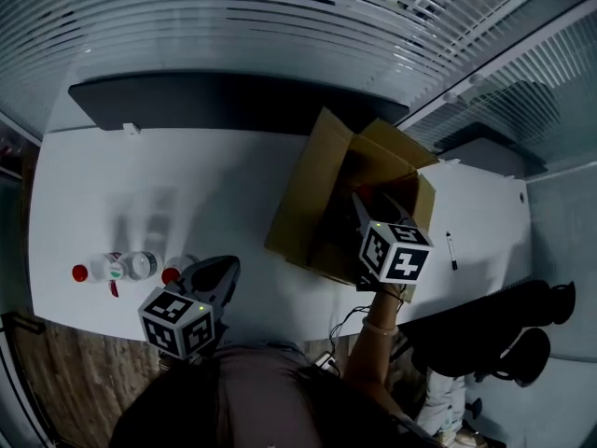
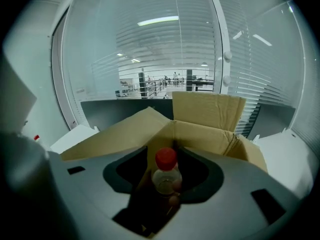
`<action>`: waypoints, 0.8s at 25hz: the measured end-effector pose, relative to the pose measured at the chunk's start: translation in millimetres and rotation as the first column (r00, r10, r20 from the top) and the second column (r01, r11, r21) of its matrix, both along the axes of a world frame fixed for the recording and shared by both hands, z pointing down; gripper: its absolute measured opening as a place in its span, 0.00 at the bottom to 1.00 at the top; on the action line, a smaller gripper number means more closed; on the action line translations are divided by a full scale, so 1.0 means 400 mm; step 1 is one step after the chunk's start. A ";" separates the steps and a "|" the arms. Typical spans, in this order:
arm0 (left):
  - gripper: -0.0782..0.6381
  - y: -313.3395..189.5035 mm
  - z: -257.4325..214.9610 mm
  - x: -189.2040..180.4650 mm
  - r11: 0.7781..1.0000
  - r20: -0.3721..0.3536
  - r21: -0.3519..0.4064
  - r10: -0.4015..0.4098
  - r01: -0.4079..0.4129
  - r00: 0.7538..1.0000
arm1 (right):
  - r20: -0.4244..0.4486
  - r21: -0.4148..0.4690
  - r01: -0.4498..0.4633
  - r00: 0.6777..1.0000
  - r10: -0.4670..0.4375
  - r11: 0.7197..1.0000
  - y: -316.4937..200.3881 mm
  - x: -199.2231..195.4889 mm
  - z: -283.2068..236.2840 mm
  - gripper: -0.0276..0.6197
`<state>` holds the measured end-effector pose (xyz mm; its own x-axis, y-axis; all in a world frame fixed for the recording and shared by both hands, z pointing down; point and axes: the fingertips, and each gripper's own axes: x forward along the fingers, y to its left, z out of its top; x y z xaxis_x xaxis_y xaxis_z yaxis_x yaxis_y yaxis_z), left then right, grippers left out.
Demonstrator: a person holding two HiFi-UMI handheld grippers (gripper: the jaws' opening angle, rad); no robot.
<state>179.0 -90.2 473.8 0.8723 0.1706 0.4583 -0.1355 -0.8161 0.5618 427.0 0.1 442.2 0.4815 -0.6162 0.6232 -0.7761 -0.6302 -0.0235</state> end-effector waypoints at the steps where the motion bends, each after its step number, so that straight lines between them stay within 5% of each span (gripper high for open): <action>1: 0.12 0.000 0.003 0.002 1.000 0.003 -0.003 0.003 -0.003 1.000 | 0.005 -0.001 -0.002 1.000 0.002 1.000 -0.002 0.005 0.004 0.32; 13: 0.12 -0.001 0.024 0.026 0.999 0.021 -0.027 0.030 -0.029 0.999 | 0.072 -0.036 -0.013 0.997 0.015 0.999 -0.020 0.029 0.074 0.32; 20: 0.12 -0.004 0.030 0.026 0.999 0.028 -0.026 0.031 -0.030 0.999 | 0.038 -0.086 0.001 0.999 0.002 0.996 -0.021 0.033 0.081 0.32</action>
<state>189.6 -91.8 485.8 0.8530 0.2088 0.4784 -0.1272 -0.8057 0.5785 440.3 -8.3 474.7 0.4571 -0.5595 0.6914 -0.7752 -0.6317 0.0013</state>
